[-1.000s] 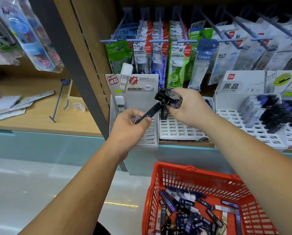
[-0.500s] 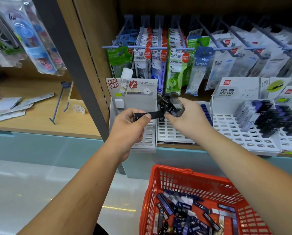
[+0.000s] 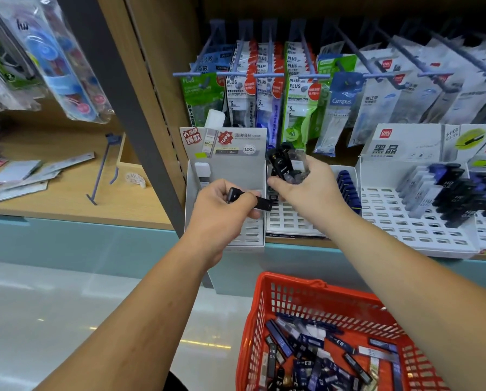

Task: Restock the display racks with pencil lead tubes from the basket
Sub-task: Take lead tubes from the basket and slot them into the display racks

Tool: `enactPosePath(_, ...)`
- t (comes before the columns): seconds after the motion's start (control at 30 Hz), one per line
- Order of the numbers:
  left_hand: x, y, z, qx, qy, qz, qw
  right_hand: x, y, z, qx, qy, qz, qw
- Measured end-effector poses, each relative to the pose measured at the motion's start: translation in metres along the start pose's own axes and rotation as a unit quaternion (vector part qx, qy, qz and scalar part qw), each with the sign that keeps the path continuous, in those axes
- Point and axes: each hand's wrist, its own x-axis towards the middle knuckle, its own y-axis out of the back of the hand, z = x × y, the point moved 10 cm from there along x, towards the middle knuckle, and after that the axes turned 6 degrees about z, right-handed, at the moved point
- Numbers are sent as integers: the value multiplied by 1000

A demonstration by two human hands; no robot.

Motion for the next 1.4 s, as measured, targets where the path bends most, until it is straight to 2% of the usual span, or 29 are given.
enactPosePath(0.13, 2, -2, 2, 11, -23, 9, 1000, -3, 1, 7, -15, -13, -31, 999)
enactPosePath(0.23, 4, -3, 2, 9, -38, 18, 999, 3, 6, 4, -17, -8, 3, 1000)
enactPosePath(0.33, 5, -10, -4, 11, -10, -1, 1000, 8, 8, 10, 0, -38, 38, 999)
enactPosePath(0.5, 2, -19, -9, 44, 10, -39, 998, 4, -2, 25, 66, -132, 44, 988)
enactPosePath(0.7, 1, -29, -13, -13, 56, -71, 996, -2, 11, 27, 67, -138, 46, 987)
enactPosePath(0.8, -1, -35, -10, -36, 56, -86, 994, -11, 15, 24, 87, -166, -2, 982)
enactPosePath(0.93, -1, -33, -5, -101, 71, -70, 990, -36, 8, 25, 134, -259, -126, 948)
enactPosePath(1.03, -8, -42, 1, -159, 74, -90, 980, -51, 10, 18, 126, -267, -170, 940)
enactPosePath(1.17, -20, -59, 11, -127, 31, -124, 984, -70, 10, 6, 101, -262, -219, 934)
enactPosePath(1.3, -17, -65, 12, -174, 41, -119, 977, -74, 31, 13, 132, -280, -179, 934)
enactPosePath(1.4, -15, -64, 14, -152, 25, -103, 983, -71, 49, 23, 170, -283, -124, 936)
